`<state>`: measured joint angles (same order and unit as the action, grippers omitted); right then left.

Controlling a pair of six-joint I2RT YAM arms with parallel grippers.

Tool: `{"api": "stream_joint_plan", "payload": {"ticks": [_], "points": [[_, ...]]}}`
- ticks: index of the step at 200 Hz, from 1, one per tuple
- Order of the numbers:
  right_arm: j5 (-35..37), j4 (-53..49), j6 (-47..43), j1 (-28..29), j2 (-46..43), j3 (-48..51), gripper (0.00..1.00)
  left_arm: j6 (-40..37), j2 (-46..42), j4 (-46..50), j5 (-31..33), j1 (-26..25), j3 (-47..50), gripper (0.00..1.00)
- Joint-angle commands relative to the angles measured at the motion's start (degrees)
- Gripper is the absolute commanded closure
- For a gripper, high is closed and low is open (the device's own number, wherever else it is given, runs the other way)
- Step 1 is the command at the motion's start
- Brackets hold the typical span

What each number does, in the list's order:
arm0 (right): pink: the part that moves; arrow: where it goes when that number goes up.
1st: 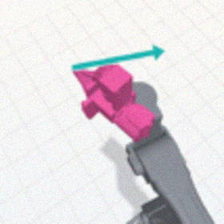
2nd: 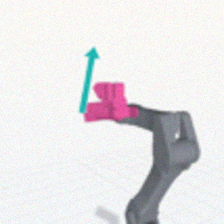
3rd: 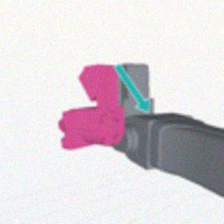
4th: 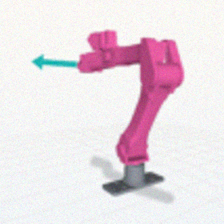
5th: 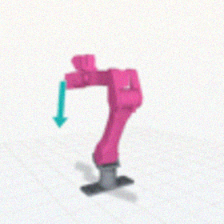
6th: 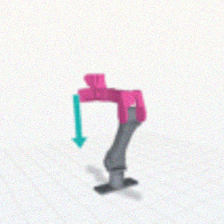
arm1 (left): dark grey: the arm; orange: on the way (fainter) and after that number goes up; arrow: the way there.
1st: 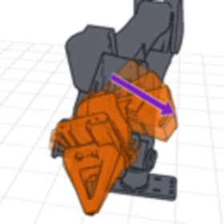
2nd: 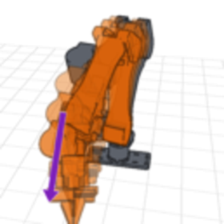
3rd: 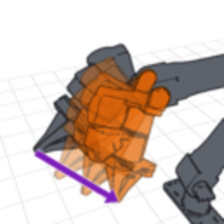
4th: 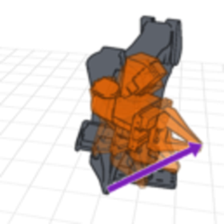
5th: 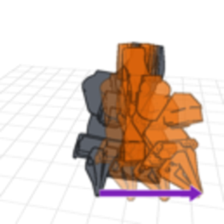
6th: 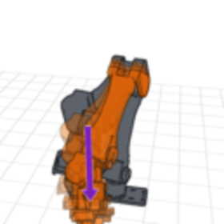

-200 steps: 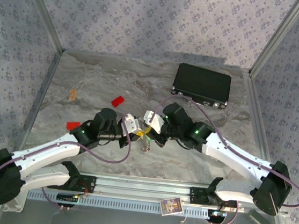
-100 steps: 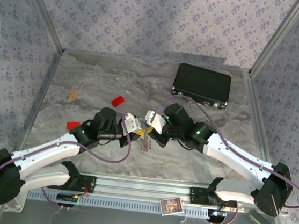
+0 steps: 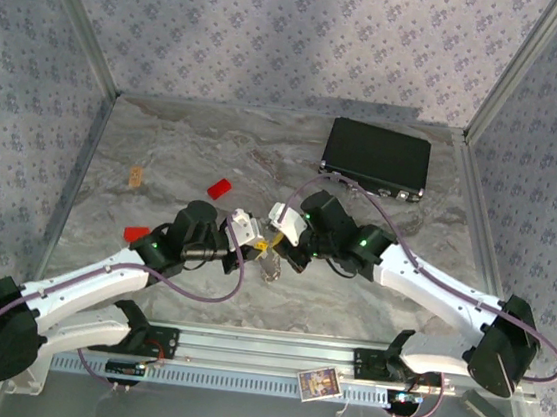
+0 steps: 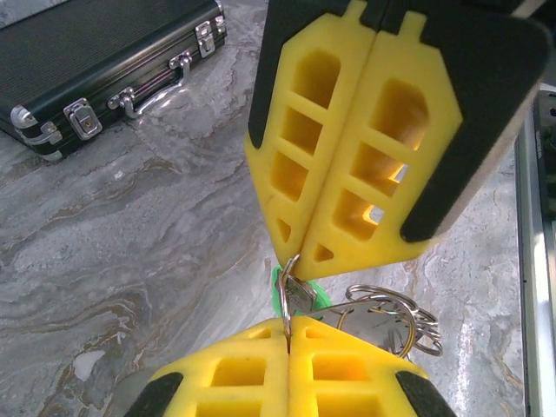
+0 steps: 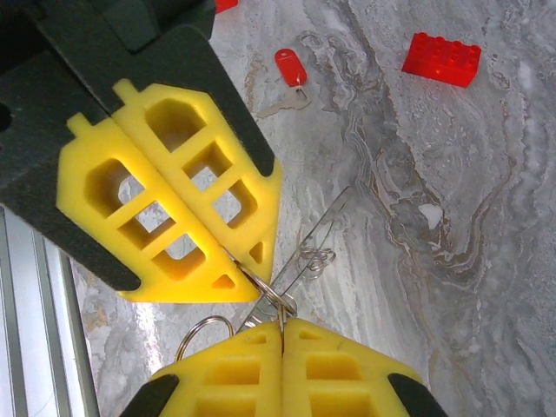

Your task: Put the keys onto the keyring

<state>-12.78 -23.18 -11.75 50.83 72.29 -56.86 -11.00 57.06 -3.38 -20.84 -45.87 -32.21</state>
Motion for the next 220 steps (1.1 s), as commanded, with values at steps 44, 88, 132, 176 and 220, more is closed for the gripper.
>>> {"api": "stream_joint_plan", "payload": {"ticks": [44, 88, 132, 176, 220], "points": [[-0.2, -0.2, 5.5, -2.2, 0.5, -2.8, 1.00, 0.3, -3.1, -5.3, 1.4, -0.6, 1.3, 1.00], [-3.7, 1.0, 4.1, -2.1, -0.1, -1.9, 1.00, 1.1, -2.7, -6.5, 1.9, -0.6, 1.5, 1.00], [1.0, 7.6, -6.5, -0.8, -6.4, 3.8, 1.00, 6.4, -2.0, -9.8, 1.6, -0.6, 2.6, 1.00], [11.1, 5.3, -18.7, 0.3, -6.4, 5.4, 1.00, 10.7, -2.1, -10.2, 1.5, -0.6, 3.0, 1.00], [8.4, 6.3, -18.9, 1.6, -6.4, 5.5, 1.00, 12.2, -1.7, -10.6, 1.1, -0.6, 2.9, 1.00]]}}
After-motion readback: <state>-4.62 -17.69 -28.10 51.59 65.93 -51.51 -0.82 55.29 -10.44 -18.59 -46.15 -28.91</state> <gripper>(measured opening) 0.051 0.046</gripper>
